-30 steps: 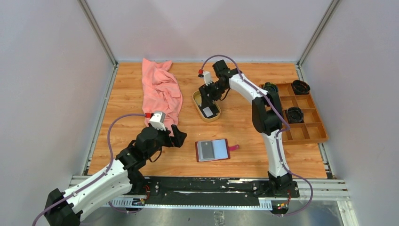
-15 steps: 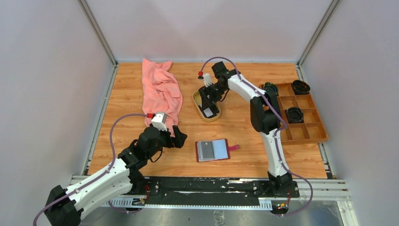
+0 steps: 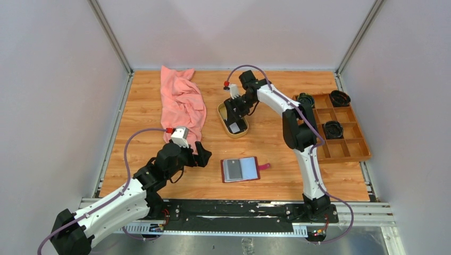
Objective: Put the credit cards into the card holder
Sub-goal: Pick up the credit card from the storage box.
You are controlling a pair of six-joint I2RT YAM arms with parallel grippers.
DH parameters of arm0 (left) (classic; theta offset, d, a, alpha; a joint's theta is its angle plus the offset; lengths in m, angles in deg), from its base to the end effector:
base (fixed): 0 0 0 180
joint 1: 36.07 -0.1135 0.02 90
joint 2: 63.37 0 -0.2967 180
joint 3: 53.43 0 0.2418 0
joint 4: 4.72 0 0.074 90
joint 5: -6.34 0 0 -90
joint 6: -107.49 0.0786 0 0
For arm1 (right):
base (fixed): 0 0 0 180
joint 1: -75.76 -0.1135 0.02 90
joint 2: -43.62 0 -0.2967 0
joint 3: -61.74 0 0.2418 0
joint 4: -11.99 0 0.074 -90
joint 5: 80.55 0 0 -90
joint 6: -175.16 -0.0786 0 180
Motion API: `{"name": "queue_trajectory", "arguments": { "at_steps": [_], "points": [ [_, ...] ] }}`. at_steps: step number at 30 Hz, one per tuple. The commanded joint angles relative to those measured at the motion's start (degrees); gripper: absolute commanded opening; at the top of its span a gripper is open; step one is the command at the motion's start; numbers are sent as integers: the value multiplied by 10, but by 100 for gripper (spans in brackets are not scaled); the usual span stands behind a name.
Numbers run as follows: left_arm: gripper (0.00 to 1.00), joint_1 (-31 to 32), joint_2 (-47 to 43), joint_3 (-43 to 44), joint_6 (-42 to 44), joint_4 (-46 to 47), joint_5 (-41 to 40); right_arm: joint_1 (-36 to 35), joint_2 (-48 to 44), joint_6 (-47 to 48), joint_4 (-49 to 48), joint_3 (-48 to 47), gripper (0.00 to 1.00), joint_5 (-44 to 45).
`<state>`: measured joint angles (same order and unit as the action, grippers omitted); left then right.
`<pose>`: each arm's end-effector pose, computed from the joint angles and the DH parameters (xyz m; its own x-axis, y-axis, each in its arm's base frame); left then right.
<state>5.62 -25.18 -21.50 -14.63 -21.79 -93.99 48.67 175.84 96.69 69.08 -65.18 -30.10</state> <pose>0.1334 -0.1000 0.2106 -0.5330 -0.2258 -0.8154 0.2928 0.8550 -0.4281 0.4424 0.2825 0.1916 -0.6503 -0.5057 -0.5669 -0.7592 0.4603 0.4602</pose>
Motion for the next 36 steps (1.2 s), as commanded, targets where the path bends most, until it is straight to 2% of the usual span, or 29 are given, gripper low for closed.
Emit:
{"name": "queue_trajectory", "arguments": {
  "at_steps": [1,17,36],
  "points": [
    [100,-4,0,-9,-5,12,-3,-11,3,-23,24,14,68,-33],
    [100,-4,0,-14,-9,16,-4,-10,-33,-72,-6,35,67,-94],
    [100,-4,-4,-11,-8,5,-10,-3,31,-81,-14,-71,69,17]
  ]
}}
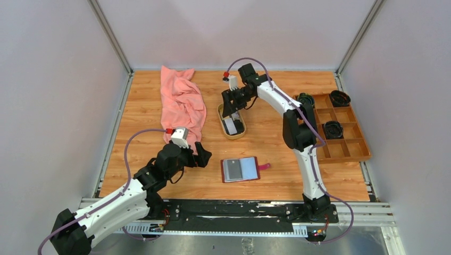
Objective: Put the credit cards into the card holder
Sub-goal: Pick up the credit card from the storage box.
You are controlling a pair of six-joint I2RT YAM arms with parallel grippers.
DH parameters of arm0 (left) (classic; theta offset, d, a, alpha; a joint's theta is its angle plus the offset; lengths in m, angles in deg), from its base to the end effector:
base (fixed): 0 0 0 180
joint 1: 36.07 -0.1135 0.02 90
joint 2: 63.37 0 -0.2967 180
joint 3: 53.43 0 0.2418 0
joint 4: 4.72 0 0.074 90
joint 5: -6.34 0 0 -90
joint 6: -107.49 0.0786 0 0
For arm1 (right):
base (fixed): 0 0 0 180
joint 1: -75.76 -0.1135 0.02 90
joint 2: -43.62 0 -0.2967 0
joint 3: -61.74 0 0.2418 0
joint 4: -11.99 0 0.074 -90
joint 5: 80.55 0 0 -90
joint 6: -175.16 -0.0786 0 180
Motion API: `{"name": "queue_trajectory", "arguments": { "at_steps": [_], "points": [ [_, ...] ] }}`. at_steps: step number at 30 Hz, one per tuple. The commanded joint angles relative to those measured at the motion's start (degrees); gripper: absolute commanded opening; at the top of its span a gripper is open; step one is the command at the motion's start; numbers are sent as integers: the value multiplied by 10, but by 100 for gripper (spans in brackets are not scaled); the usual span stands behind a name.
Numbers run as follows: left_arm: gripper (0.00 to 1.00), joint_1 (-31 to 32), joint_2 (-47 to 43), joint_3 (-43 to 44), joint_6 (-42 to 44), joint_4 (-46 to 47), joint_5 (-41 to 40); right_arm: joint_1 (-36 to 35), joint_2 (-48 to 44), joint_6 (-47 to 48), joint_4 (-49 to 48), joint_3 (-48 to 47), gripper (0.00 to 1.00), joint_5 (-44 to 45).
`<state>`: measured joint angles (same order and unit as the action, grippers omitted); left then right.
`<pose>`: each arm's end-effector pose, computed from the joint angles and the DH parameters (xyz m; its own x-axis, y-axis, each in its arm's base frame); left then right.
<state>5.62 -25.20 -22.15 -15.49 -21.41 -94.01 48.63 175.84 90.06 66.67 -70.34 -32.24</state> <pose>0.1330 -0.0995 0.2073 -0.5398 -0.2363 -0.8079 0.2831 0.8529 -0.4386 0.4546 0.2917 0.2242 -0.6665 -0.4132 -0.6205 -0.7412 0.4562 0.4924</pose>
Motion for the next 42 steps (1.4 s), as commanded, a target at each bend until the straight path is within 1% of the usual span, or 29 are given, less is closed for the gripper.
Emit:
{"name": "queue_trajectory", "arguments": {
  "at_steps": [1,13,28,31,34,38,42],
  "points": [
    [100,-4,-3,-5,1,1,-10,-4,34,-18,10,-23,69,44],
    [100,-4,-3,-5,2,1,-11,-18,50,-36,10,-27,70,125],
    [100,-4,-5,-5,3,0,-11,-45,31,-26,9,-8,73,217],
    [100,-4,-5,-5,3,0,-11,-44,33,-34,9,-4,73,205],
    [100,-4,-5,-5,2,0,-11,-43,34,-45,5,4,73,171],
    [100,-4,-5,-3,2,0,-11,-38,31,-90,-8,14,73,110],
    [100,-4,-5,-3,2,0,-11,-32,22,-128,-26,27,72,67]
  ]
}}
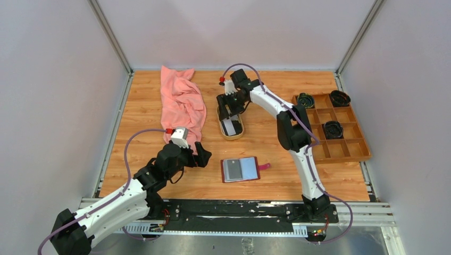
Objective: Put the credit cards into the card holder
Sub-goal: Pick up the credit card from the storage box.
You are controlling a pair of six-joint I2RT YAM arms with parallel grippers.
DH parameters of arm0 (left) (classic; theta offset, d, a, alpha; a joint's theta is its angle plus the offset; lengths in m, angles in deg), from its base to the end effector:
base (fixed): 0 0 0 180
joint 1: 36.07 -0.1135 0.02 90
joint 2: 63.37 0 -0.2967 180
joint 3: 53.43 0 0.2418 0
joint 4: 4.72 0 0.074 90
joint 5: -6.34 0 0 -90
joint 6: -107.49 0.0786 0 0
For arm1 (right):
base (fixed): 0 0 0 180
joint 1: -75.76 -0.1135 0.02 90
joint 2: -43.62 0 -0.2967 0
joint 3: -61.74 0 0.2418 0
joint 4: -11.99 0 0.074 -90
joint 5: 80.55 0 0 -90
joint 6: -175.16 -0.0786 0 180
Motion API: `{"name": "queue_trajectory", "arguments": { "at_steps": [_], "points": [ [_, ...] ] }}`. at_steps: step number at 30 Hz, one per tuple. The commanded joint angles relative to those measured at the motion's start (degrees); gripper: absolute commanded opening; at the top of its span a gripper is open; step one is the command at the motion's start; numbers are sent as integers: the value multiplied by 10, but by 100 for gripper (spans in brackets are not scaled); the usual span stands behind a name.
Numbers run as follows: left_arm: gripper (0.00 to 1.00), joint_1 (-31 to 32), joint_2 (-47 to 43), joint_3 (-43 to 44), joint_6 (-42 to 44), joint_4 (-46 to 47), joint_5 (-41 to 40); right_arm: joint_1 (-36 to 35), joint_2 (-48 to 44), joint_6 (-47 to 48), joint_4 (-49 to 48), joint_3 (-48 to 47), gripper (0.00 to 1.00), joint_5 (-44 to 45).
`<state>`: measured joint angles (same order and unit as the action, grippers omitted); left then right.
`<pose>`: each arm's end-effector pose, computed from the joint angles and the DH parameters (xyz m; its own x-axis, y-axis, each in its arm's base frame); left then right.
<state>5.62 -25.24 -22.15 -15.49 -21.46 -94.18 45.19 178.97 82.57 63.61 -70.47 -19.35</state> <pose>0.1330 -0.0992 0.2073 -0.5386 -0.2370 -0.8085 0.2811 0.8541 -0.4376 0.4586 0.3148 0.1921 -0.7335 -0.3873 -0.5586 -0.6525 0.6313 0.4191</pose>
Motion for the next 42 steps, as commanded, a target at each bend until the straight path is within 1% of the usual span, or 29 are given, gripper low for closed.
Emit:
{"name": "queue_trajectory", "arguments": {
  "at_steps": [1,9,19,24,27,29,31,33,36,38,41,42],
  "points": [
    [100,-4,-5,-3,2,0,-9,4,-11,-60,-2,32,72,-73],
    [100,-4,-3,-3,0,2,-7,17,-26,-122,-55,63,72,-142],
    [100,-4,0,-7,-3,8,-7,24,-32,-170,-99,84,72,-204],
    [100,-4,0,-7,-3,8,-8,23,-36,-179,-111,90,71,-219],
    [100,-4,1,-8,-4,9,-7,23,-38,-176,-112,90,70,-214],
    [100,-4,0,-8,-4,9,-7,23,-38,-172,-111,92,67,-198],
    [100,-4,0,-8,-4,9,-6,23,-37,-166,-108,93,58,-182],
    [100,-4,-1,-7,-5,7,-6,23,-34,-157,-104,91,53,-168],
    [100,-4,-2,-7,-5,5,-6,23,-29,-145,-96,83,50,-151],
    [100,-4,-3,-7,-5,4,-7,23,-24,-143,-95,79,46,-150],
    [100,-4,-2,-7,-5,4,-7,23,-17,-139,-94,70,38,-151],
    [100,-4,-2,-7,-5,4,-7,23,-15,-138,-93,67,33,-151]
  ]
}}
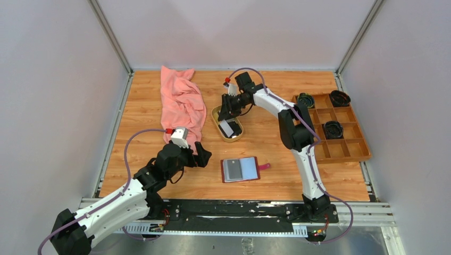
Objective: Put the credit cards into the card holder
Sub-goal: Pick up the credit card from the storage box.
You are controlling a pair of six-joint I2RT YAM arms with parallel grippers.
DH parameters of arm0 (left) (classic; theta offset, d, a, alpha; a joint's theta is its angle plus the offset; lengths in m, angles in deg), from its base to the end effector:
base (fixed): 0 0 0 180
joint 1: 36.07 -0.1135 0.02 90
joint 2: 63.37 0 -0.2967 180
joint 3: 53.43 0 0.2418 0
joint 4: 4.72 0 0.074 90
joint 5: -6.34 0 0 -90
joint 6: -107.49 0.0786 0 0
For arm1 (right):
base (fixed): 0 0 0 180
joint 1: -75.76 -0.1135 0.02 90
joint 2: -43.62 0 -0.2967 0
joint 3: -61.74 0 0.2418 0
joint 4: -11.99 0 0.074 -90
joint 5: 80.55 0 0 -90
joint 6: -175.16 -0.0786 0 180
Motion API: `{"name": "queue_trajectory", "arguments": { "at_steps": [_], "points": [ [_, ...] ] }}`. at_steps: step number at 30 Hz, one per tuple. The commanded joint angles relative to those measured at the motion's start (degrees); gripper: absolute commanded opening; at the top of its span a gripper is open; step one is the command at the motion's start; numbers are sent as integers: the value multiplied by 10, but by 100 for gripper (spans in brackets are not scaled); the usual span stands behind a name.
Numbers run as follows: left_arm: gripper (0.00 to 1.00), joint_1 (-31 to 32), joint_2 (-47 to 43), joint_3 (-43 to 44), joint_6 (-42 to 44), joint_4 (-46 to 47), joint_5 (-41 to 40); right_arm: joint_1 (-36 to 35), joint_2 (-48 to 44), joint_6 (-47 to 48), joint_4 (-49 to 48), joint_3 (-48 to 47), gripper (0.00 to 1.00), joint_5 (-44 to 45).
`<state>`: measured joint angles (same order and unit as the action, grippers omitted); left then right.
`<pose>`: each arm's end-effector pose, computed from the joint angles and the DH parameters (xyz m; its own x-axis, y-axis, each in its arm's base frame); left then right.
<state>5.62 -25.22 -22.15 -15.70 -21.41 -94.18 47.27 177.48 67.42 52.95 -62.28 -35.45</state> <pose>0.1331 -0.0993 0.2074 -0.5393 -0.2404 -0.8071 0.2793 0.8531 -0.4407 0.4532 0.3091 0.1856 -0.8711 -0.2272 -0.4353 -0.4877 0.5029 0.7136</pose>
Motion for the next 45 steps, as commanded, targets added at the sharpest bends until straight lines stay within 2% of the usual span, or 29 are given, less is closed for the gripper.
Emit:
{"name": "queue_trajectory", "arguments": {
  "at_steps": [1,5,12,22,34,38,41,45],
  "points": [
    [100,-4,-2,-7,-3,2,-7,2,1,15,13,-16,29,10],
    [100,-4,-5,-6,-3,-1,-7,3,3,25,13,-17,16,14],
    [100,-4,-10,-6,-3,-6,-9,13,-6,48,13,-16,5,13],
    [100,-4,-7,-5,-3,1,-8,34,-32,101,5,-11,4,-33],
    [100,-4,-5,-3,-5,14,-7,53,-44,106,-39,20,0,-115],
    [100,-7,-2,0,-7,47,-7,57,-43,111,-55,25,0,-153],
    [99,-30,16,14,-1,81,15,59,-41,125,-60,26,0,-185],
    [99,-94,70,48,21,137,81,63,-39,155,-62,26,0,-215]
  ]
}}
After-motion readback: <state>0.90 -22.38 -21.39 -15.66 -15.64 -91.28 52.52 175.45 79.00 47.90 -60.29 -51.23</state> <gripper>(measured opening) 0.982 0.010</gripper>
